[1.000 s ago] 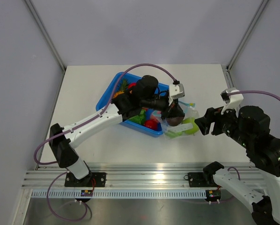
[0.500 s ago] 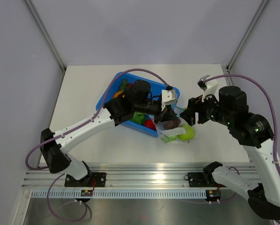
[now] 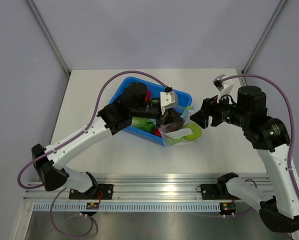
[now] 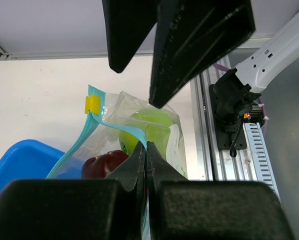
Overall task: Place the food in the zip-top bag and seal the zipper
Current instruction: Zip the zipper food storage bag.
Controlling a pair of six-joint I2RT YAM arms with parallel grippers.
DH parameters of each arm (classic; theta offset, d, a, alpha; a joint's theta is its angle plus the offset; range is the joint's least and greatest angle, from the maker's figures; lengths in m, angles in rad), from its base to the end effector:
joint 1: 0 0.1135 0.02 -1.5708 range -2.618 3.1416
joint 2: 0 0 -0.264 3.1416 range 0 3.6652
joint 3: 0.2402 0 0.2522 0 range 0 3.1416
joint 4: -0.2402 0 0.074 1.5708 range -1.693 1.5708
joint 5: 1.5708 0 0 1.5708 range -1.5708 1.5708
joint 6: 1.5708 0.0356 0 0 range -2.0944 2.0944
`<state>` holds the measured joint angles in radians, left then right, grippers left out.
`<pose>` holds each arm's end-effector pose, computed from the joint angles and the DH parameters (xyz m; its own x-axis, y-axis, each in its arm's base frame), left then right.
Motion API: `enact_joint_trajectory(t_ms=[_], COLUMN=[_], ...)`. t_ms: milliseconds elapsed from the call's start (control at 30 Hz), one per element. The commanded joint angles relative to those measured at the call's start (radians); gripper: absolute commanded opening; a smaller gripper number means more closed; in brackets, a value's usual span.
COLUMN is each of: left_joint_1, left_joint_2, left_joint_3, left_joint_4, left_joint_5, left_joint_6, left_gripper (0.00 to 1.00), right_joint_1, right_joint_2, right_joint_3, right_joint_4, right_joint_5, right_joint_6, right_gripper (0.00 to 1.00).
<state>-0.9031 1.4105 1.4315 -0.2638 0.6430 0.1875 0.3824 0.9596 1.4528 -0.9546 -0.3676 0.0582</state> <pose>0.1820 -0.2653 0.4146 0.0381 0.1927 -0.9805 0.9992 0.0026 0.0393 0.1361 0.0685 0.4508 -0.4500 -0.1225 -0.8846 -0.6216 0.7541 0.2118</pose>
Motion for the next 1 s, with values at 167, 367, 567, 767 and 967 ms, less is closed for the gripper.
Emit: enact_joint_trajectory(t_ms=[167, 367, 567, 767, 967], left_joint_1=[0.026, 0.030, 0.036, 0.041, 0.043], left_joint_2=[-0.070, -0.076, -0.073, -0.074, -0.071], left_joint_3=[-0.025, -0.020, -0.003, -0.003, -0.005], left_joint_4=[0.057, 0.035, 0.020, 0.026, -0.002], left_joint_5=[0.058, 0.069, 0.090, 0.110, 0.149], left_joint_6=[0.047, 0.064, 0.069, 0.072, 0.084], left_gripper=[0.00, 0.00, 0.00, 0.00, 0.00], right_joint_1=[-0.060, -0.060, -0.062, -0.060, -0.060], right_joint_2=[0.062, 0.088, 0.111, 0.107, 0.099], right_joint_3=[-0.008, -0.015, 0.020, -0.002, -0.017], right_joint_4=[0.076, 0.074, 0.053, 0.062, 0.097], right_joint_5=[-0.235, -0.284, -0.301, -0.303, -0.258], right_joint_6=[-0.043, -0.086, -0.083, -0.084, -0.069], right_gripper=[0.70, 0.66, 0.58, 0.43, 0.41])
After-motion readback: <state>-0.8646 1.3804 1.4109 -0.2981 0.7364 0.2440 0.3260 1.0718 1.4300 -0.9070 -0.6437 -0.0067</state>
